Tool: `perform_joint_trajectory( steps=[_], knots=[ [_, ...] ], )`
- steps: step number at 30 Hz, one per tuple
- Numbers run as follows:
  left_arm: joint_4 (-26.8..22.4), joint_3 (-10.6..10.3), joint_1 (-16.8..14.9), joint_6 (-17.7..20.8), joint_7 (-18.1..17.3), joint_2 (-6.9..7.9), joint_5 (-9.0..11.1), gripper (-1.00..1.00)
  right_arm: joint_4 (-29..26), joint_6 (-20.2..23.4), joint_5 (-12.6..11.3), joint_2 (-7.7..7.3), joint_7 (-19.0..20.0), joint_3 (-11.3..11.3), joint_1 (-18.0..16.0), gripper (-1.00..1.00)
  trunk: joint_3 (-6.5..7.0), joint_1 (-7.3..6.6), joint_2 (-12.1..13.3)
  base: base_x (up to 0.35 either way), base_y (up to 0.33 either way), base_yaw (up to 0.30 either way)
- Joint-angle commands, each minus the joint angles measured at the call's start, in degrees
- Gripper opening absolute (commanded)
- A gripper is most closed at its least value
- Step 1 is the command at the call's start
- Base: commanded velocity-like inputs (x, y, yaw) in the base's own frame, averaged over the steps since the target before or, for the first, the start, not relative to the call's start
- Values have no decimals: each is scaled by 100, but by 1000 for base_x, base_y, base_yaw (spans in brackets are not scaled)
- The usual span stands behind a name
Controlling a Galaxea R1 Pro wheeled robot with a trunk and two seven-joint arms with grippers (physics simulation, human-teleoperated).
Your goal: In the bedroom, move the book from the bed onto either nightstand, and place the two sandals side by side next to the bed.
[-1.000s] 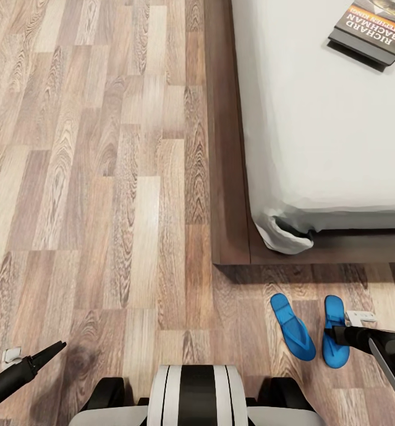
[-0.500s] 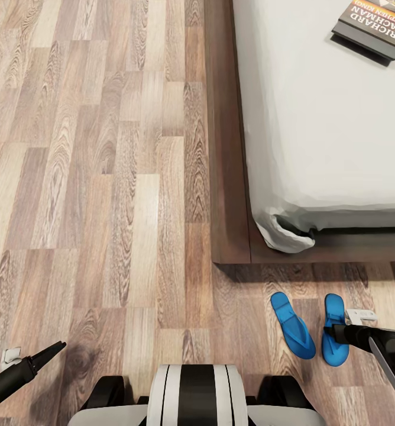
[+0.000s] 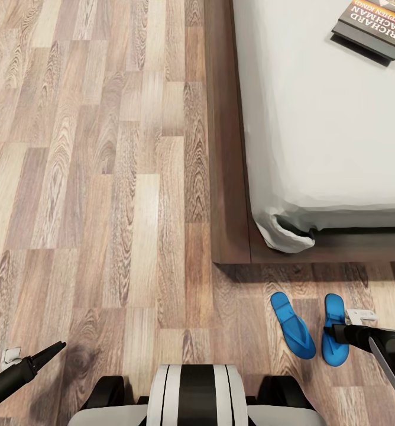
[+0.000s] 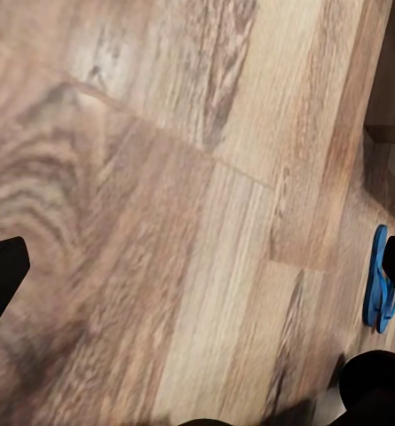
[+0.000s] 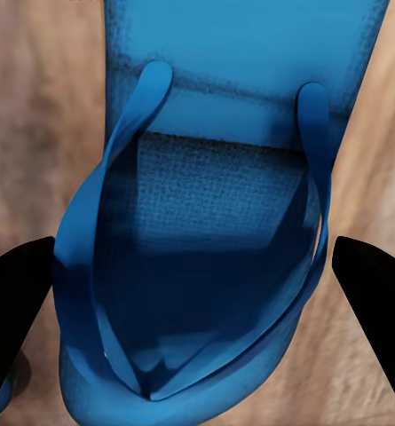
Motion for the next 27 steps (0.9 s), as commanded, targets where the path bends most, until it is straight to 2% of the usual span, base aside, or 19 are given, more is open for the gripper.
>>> perform_joint_trajectory(
  steps=[1, 6, 10, 21, 24, 27],
  knots=[
    [7, 14, -10, 51, -22, -3, -14, 100, 59, 23, 16, 6, 31, -17, 4, -100, -2, 3, 0, 0, 0, 0],
    [7, 19, -10, 51, -14, -3, -14, 100, 59, 23, 16, 5, 31, -17, 4, -100, -2, 3, 0, 0, 0, 0],
    [7, 17, -10, 51, -13, -3, -14, 100, 59, 23, 16, 5, 31, -17, 4, -100, 86, -8, 5, 0, 0, 0],
    [4, 15, -10, 51, -13, -3, -14, 100, 59, 23, 16, 5, 31, -17, 4, -100, 86, -8, 5, 0, 0, 0],
    [5, 15, -10, 51, -13, -3, -14, 100, 59, 23, 16, 4, 31, -17, 4, -100, 153, -15, 9, 0, 0, 0],
    [7, 14, -10, 51, -13, -3, -14, 100, 59, 23, 16, 6, 31, -17, 4, -100, 153, -15, 9, 0, 0, 0]
  ],
)
